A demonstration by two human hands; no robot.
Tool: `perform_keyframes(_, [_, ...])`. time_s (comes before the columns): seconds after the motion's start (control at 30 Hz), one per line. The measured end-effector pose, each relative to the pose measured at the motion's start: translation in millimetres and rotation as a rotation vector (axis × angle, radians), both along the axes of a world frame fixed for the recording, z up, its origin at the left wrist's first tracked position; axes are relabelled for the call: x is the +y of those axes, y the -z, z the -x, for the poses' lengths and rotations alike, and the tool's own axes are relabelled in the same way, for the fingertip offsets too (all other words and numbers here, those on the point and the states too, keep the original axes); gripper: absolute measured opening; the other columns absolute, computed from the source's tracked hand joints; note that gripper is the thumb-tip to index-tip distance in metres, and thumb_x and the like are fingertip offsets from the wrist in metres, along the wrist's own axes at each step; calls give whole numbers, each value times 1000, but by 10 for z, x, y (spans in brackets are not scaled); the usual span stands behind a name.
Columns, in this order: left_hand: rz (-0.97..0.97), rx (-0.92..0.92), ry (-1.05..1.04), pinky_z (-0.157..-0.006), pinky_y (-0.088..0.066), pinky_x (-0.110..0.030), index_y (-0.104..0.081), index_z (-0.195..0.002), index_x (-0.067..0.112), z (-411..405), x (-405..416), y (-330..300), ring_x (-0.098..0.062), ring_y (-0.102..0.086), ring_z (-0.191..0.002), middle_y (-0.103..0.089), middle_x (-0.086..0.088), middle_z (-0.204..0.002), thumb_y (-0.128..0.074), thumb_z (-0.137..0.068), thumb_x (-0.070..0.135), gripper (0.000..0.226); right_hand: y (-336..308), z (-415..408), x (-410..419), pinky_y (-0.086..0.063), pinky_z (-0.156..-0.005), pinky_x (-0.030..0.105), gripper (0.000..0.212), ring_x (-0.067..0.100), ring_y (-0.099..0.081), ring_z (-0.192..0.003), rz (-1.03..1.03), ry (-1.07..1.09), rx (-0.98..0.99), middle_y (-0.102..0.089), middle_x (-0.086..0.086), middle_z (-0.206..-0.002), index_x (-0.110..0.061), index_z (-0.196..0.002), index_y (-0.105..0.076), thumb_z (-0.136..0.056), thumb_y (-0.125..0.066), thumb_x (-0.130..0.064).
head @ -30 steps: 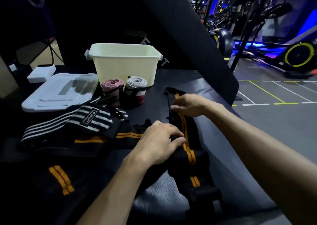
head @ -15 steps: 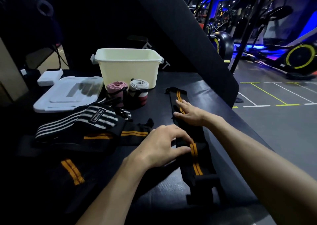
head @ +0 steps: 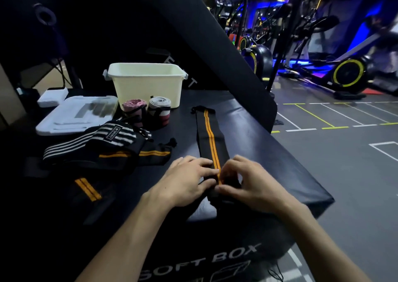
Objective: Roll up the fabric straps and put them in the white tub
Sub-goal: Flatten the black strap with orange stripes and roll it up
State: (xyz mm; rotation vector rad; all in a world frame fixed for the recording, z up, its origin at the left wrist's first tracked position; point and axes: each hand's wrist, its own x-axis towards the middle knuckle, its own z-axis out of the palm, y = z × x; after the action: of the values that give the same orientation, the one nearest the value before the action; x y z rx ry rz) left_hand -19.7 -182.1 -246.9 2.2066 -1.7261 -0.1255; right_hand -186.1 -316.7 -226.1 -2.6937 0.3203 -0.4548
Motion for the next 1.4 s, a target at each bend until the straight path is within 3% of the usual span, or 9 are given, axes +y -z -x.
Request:
perform_keyframes(0.2, [-51, -27, -121, -124, -17, -46, -41, -149, 53, 144, 76, 53, -13, -22, -151, -30, 20, -164, -38, -105, 55, 43, 182, 318, 239, -48, -77, 24, 32, 2, -55, -86, 61, -14, -11, -58, -16, -95, -34, -104, -76, -87, -66, -59])
perform_keyframes(0.33, [-22, -22, -196, -123, -17, -47, -41, -147, 56, 187, 73, 117, -15, -22, -151, -32, 17, -164, -37, -105, 56, 43, 186, 533, 385, -46, -88, 19, 49, 2, -56, -104, 81, -35, -21, -61, -21, -110, -35, -111, -76, -90, -50, -71])
perform_keyframes(0.4, [-15, -19, -211, -123, -18, -47, -42, -147, 56, 198, 65, 134, -16, -23, -151, -33, 16, -163, -37, -105, 56, 42, 172, 621, 442, -45, -90, 18, 48, 0, -56, -106, 99, -44, -17, -62, -21, -113, -34, -109, -76, -87, -53, -70])
perform_keyframes(0.53, [-1, -16, -232, -123, -19, -47, -43, -147, 54, 224, 81, 144, -17, -24, -151, -35, 14, -163, -38, -105, 55, 42, 121, 700, 522, -52, -75, 26, 8, 3, -59, -87, 152, -23, -92, -64, -18, -93, -32, -93, -70, -88, -72, -38])
perform_keyframes(0.6, [5, -6, -240, -123, -18, -46, -44, -147, 53, 232, 92, 149, -18, -24, -152, -36, 13, -162, -39, -105, 55, 42, 98, 713, 554, -51, -72, 30, 12, 4, -57, -83, 148, -7, -87, -62, -17, -88, -31, -89, -65, -86, -76, -31])
perform_keyframes(0.83, [34, 6, -254, -123, -18, -44, -46, -146, 51, 263, 107, 143, -16, -26, -151, -38, 14, -161, -42, -105, 55, 42, 149, 675, 577, -49, -83, 28, 26, 5, -57, -97, 154, 4, 6, -61, -17, -101, -36, -108, -68, -84, -78, -36])
perform_keyframes(1.07, [53, 17, -256, -122, -19, -41, -49, -144, 53, 250, 113, 136, -14, -27, -149, -40, 16, -159, -44, -104, 56, 41, 137, 690, 601, -47, -78, 23, 21, 4, -54, -89, 119, 10, 11, -58, -16, -97, -33, -99, -68, -82, -81, -31])
perform_keyframes(1.23, [59, 18, -257, -122, -20, -42, -49, -144, 53, 237, 103, 151, -14, -28, -149, -41, 16, -159, -45, -103, 56, 41, 104, 696, 646, -49, -69, 30, 25, 9, -52, -81, 186, 19, -183, -53, -15, -93, -30, -90, -60, -80, -80, -19])
perform_keyframes(1.4, [80, 18, -261, -121, -20, -40, -51, -142, 55, 217, 104, 170, -13, -29, -148, -42, 18, -157, -46, -102, 58, 40, 63, 666, 713, -48, -63, 34, 16, 21, -55, -74, 284, -73, -291, -56, -6, -91, -22, -91, -62, -86, -64, -7])
